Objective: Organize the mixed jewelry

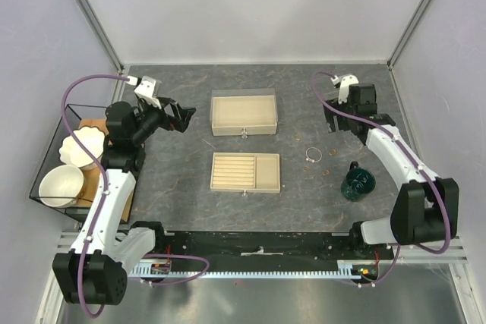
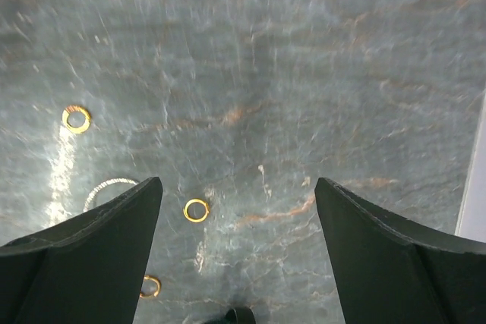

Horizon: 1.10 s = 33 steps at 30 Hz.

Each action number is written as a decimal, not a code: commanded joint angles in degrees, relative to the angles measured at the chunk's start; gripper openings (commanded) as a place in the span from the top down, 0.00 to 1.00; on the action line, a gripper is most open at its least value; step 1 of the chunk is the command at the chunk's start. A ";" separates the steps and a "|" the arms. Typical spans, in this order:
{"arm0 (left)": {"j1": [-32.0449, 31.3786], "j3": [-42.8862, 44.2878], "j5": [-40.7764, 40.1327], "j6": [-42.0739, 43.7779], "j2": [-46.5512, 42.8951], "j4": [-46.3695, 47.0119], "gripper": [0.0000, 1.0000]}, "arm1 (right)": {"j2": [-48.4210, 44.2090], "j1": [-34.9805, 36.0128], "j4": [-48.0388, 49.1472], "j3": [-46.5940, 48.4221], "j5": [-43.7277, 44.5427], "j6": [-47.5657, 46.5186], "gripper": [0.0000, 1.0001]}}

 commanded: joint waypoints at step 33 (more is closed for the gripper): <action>-3.29 -2.18 4.09 5.80 0.56 -1.27 0.01 | 15.36 1.14 -9.48 -0.64 -0.93 -8.14 0.49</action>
